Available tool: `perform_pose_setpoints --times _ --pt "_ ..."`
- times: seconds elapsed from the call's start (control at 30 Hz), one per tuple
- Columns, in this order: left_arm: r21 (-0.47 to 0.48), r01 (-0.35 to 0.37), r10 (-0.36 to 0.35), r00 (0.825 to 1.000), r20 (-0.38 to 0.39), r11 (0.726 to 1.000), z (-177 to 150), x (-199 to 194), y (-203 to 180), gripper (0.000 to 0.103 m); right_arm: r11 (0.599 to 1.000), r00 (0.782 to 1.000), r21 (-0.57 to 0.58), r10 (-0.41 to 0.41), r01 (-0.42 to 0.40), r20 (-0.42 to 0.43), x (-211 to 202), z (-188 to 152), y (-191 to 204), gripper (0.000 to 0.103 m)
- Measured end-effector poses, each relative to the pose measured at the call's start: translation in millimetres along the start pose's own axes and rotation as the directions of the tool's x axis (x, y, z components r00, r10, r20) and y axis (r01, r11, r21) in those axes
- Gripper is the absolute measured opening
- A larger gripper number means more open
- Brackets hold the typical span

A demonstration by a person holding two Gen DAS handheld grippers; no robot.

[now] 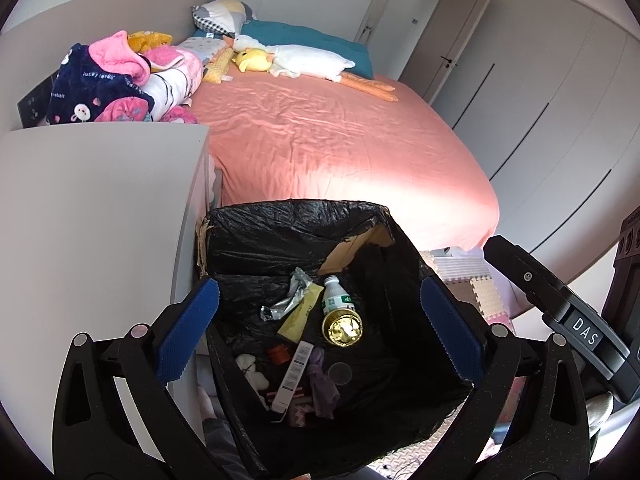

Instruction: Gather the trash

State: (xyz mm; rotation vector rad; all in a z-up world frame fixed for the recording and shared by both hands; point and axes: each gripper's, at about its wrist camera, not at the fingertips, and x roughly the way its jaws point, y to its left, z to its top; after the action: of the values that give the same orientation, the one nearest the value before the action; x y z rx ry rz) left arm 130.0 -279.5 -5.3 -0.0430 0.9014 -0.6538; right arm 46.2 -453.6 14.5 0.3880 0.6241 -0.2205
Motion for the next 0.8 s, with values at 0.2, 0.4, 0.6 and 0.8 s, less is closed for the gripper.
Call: perform_pose_setpoints --times 0.2,0.4,0.6,0.8 --pt "0.014 -0.003 0.003 1.0 0.004 1.0 -1.0 -0.8 -2.7 0.097 1.0 1.0 0.0 0.0 0.0 -0.001 0.5 0.0 -0.1 0.085" --pt "0.035 -0.02 0.02 1.0 0.011 0.999 -1.4 -2.0 -6.8 0.097 1.0 1.0 0.0 -0.002 0.002 -0.007 0.7 -2.7 -1.4 0.085" --pt "0.04 -0.019 0.018 1.0 0.018 0.999 -1.1 -2.8 -7.9 0.097 1.0 1.0 0.0 -0.001 0.001 -0.008 1.0 -3.1 -1.7 0.085" --pt "0.056 -0.019 0.019 1.0 0.008 0.998 -3.5 -0.6 -11.6 0.097 1.0 1.0 0.001 -0.001 0.001 -0.012 3.1 -5.2 -1.0 0.085"
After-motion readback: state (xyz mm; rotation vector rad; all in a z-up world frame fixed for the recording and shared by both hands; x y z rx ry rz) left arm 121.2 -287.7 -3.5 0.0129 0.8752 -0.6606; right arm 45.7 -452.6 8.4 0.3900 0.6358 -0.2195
